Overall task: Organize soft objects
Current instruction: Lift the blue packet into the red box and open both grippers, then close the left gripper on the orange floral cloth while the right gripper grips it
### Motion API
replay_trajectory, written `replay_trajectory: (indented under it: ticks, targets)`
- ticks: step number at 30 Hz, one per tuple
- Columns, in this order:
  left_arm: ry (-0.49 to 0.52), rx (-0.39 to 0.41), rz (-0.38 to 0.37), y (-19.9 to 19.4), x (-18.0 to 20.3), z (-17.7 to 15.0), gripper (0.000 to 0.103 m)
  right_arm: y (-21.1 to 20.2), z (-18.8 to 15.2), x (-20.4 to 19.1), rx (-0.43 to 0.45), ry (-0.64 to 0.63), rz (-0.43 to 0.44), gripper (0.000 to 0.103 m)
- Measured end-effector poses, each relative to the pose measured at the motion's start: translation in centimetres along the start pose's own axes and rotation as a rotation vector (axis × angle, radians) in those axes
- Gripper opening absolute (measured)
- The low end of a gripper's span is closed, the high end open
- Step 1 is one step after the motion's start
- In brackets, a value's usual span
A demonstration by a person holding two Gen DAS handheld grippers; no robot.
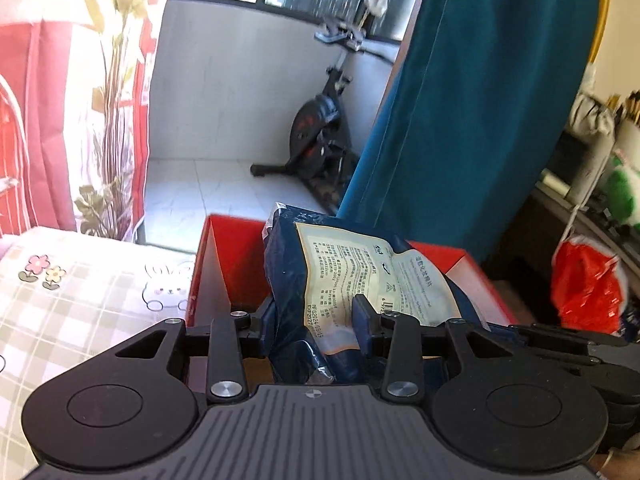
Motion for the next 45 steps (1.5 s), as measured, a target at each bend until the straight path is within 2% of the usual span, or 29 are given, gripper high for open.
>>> replay_trajectory:
  ticks: [5,8,9,10,11,13,15,19,21,25,26,31,36,40,45]
  targets:
    - [0.044,-0.044,0.025,1.7,-0.1,-0.6,0.045,2.4,-1.1,0.8,-0.064,0.005,-0.053,0.015]
    - [0.055,-0.056,0.050,1.7,-0.2,-0.9,0.059,2.8,-1.6,1.1,-0.080,0.005,-0.082,0.016]
    - [0.050,-0.053,0.063,1.5,-0.3,-0.9,0.069,2.9,-1.7,1.0,-0.082,-0.003,-0.098,0.019]
    - [0.045,-0.053,0.079,1.4,-0.5,-0.8,0.078,2.9,-1.8,0.9,-0.086,-0.016,-0.115,0.028]
    - [0.043,-0.051,0.097,1.2,-0.7,-0.8,0.079,2.8,-2.0,0.9,-0.084,-0.031,-0.134,0.032]
    - [0.048,-0.043,0.104,0.6,-0.6,-0.6,0.079,2.6,-2.2,0.8,-0.082,-0.055,-0.161,0.041]
    - [0.056,-0.039,0.105,-0.3,-0.5,-0.5,0.079,1.9,-2.4,0.9,-0.077,-0.056,-0.173,0.045]
    - [0.085,-0.030,0.102,-2.1,0.6,-0.7,0.080,0.2,-2.5,0.9,-0.042,-0.085,-0.206,0.067]
    - [0.104,-0.026,0.103,-3.3,1.0,-1.0,0.081,-0.8,-2.7,0.8,-0.027,-0.093,-0.203,0.075]
    - [0.132,-0.020,0.109,-5.8,1.8,-2.0,0.081,-3.3,-2.9,0.2,0.018,-0.108,-0.180,0.100]
    - [0.135,-0.020,0.111,-6.5,1.9,-2.3,0.082,-4.1,-3.1,0.0,0.037,-0.114,-0.173,0.103]
    - [0.140,-0.015,0.119,-10.1,2.4,-4.3,0.084,-6.9,-3.8,-0.6,0.080,-0.111,-0.182,0.103]
    - [0.138,-0.028,0.116,-12.8,2.8,-6.7,0.084,-9.5,-5.4,-1.0,0.097,-0.064,-0.106,0.103]
    - [0.124,-0.055,0.110,-13.7,2.9,-8.8,0.084,-11.1,-7.4,-1.8,0.117,-0.086,-0.068,0.103]
    - [0.105,-0.096,0.104,-13.7,2.6,-11.1,0.084,-12.0,-10.6,-2.5,0.088,-0.074,-0.053,0.103]
Point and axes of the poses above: each gripper's, at about its wrist camera, not at the fingertips, and y roughly the way its jaws point, x to its right, z to its top, the point moved 3 cm from there along y, roughly the way its jaws point, and after that the axes turned 9 degrees about y, right-handed, at the moved point
